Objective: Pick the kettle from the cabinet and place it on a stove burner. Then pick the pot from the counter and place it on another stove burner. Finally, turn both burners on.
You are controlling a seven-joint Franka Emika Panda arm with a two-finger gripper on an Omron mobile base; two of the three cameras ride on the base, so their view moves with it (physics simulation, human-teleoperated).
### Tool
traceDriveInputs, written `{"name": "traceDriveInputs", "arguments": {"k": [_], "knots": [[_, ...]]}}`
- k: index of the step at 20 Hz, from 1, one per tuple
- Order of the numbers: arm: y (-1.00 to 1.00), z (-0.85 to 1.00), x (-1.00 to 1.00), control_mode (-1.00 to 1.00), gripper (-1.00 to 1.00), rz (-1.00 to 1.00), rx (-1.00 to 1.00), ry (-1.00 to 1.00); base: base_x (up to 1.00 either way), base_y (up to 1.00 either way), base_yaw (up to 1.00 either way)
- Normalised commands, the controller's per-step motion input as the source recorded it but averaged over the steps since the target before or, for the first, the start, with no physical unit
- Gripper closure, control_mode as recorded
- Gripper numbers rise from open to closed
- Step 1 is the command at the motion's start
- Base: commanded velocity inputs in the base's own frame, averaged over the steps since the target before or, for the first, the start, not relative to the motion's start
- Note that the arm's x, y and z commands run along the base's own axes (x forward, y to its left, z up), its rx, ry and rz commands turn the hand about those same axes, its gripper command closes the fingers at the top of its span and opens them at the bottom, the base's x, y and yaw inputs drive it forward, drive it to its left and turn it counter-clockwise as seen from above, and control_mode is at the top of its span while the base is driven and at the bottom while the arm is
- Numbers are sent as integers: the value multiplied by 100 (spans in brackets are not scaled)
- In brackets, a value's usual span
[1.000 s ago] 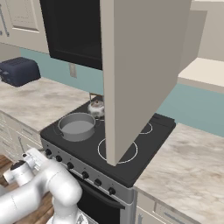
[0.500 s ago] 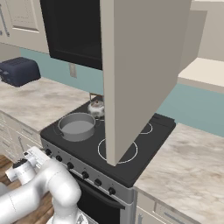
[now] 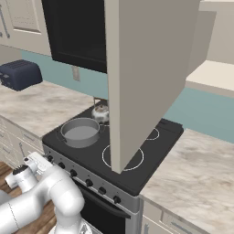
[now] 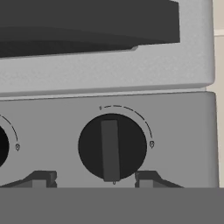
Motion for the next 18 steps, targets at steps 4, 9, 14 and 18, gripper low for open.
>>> {"name": "traceDriveInputs", "arguments": {"k": [4,9,14,18], "knots": [[0,-33,0,-100,-100,0,0,0,0,0,0],[0,-34,0,-100,-100,0,0,0,0,0,0],[4,-36,0,-100,-100,0,0,0,0,0,0],[12,-33,0,-100,-100,1,-1,0,0,0,0]]}}
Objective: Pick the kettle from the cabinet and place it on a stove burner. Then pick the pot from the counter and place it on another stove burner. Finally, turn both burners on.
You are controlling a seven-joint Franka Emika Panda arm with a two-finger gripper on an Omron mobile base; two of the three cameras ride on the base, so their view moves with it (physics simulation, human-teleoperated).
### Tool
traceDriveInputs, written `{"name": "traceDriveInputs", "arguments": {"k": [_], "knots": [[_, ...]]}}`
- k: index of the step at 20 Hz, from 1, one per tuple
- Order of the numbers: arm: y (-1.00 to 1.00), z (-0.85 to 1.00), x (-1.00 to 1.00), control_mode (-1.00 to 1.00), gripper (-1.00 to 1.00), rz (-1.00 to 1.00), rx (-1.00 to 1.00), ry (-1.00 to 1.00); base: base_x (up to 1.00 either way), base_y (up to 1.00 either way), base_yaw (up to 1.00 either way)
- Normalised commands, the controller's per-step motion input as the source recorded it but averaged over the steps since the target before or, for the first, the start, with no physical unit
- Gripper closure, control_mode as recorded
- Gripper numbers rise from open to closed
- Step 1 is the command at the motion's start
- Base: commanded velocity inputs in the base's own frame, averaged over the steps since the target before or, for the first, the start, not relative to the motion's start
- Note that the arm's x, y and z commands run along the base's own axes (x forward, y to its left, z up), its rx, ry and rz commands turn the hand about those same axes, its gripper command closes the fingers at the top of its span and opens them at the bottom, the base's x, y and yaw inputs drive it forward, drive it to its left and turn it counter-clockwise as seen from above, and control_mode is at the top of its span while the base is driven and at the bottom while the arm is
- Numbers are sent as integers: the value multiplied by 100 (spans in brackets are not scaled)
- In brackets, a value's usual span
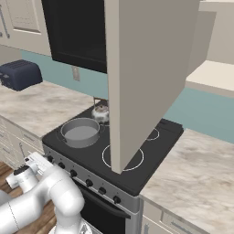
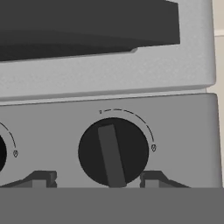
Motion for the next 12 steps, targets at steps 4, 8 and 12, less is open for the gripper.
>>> {"name": "traceDriveInputs", "arguments": {"k": [4,8,12], "knots": [[14,-37,1,-100,-100,2,-2,0,0,0,0],[19,-35,0,-100,-100,3,-2,0,0,0,0],[19,-35,0,-100,-100,3,-2,0,0,0,0]]}}
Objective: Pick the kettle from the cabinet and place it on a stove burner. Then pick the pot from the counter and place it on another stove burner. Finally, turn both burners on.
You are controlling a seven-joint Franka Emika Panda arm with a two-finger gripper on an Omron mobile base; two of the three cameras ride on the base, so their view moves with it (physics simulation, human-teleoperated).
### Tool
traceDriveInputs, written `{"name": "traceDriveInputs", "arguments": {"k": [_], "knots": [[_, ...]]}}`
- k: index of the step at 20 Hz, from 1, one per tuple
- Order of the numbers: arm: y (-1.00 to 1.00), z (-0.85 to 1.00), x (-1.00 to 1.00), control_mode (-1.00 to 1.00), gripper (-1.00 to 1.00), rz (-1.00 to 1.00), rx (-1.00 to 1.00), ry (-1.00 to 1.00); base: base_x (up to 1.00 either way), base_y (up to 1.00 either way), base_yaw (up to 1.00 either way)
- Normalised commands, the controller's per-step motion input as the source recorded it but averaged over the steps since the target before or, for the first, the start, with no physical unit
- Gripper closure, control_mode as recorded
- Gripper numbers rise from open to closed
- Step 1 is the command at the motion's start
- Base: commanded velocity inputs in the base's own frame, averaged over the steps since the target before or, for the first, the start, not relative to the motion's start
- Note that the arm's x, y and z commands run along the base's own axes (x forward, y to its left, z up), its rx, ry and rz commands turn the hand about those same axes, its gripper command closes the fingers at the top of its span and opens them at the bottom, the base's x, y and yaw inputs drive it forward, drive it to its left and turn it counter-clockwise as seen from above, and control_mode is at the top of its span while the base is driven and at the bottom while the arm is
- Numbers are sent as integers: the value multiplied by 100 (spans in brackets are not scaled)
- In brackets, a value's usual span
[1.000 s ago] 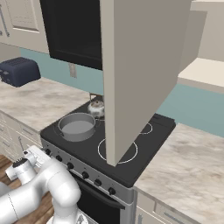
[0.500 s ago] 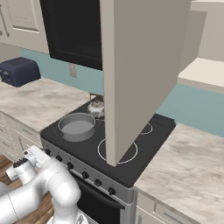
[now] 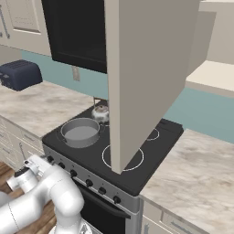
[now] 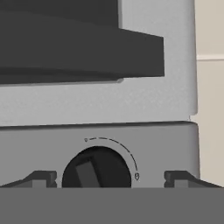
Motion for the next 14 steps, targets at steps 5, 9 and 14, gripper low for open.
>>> {"name": "traceDriveInputs", "arguments": {"k": [5,9,14], "knots": [[11,-32,0,-100,-100,2,-1,0,0,0,0],[0,-5,7,-100,-100,0,0,-2,0,0,0],[0,4,-1,-100,-100,0,-2,-11,0,0,0]]}}
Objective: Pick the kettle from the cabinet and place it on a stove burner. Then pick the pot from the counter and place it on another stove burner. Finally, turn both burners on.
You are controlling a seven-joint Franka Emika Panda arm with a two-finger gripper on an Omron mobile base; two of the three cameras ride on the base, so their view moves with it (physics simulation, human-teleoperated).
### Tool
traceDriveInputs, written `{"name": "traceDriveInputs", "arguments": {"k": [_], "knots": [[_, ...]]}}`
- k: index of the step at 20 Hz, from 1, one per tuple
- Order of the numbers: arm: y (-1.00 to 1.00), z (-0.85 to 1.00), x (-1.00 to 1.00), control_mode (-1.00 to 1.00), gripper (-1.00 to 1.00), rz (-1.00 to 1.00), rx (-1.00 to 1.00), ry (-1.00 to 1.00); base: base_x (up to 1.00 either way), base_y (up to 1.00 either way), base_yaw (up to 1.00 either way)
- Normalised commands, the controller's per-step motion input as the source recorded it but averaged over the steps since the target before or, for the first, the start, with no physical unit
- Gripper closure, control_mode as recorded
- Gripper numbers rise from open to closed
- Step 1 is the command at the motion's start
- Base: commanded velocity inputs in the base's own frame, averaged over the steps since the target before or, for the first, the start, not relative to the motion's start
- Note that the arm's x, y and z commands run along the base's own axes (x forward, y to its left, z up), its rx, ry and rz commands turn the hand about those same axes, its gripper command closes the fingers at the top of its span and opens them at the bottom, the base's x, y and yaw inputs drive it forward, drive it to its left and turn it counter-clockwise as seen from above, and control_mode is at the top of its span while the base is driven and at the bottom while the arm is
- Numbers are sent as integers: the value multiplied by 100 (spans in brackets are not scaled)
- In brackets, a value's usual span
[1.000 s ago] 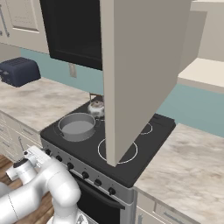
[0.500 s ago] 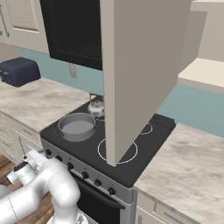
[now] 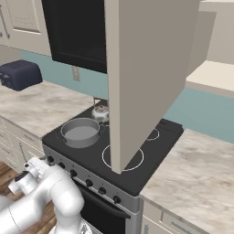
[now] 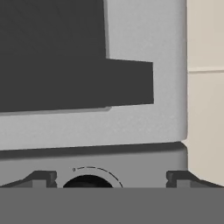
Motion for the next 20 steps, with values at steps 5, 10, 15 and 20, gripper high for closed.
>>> {"name": "traceDriveInputs", "arguments": {"k": [5,10,15,20], "knots": [[0,10,-5,-100,-100,0,-4,-11,0,0,0],[-6,0,-14,-100,-100,-2,-3,-8,0,0,0],[-16,2,-7,-100,-100,-2,-5,-5,0,0,0],[-4,6,1,-100,-100,0,-5,0,0,0,0]]}}
